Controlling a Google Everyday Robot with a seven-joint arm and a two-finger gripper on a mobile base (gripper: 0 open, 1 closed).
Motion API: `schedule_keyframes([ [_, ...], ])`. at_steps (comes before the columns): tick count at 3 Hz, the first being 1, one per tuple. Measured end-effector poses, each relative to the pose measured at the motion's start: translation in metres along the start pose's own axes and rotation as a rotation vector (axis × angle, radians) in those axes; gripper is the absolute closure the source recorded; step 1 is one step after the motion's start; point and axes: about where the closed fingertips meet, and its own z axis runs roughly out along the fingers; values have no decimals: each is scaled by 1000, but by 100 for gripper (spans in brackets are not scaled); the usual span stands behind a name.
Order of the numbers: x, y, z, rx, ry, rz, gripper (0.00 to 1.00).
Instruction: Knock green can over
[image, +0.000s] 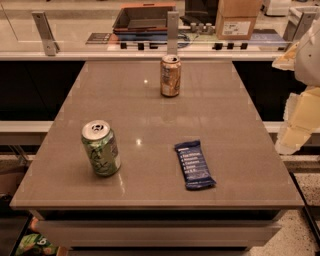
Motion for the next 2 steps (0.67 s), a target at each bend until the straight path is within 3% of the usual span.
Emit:
schedule_keyframes([
  [1,-3,-1,-1,10,-11,-4,0],
  [2,-16,-5,5,19,-71,-17,0],
])
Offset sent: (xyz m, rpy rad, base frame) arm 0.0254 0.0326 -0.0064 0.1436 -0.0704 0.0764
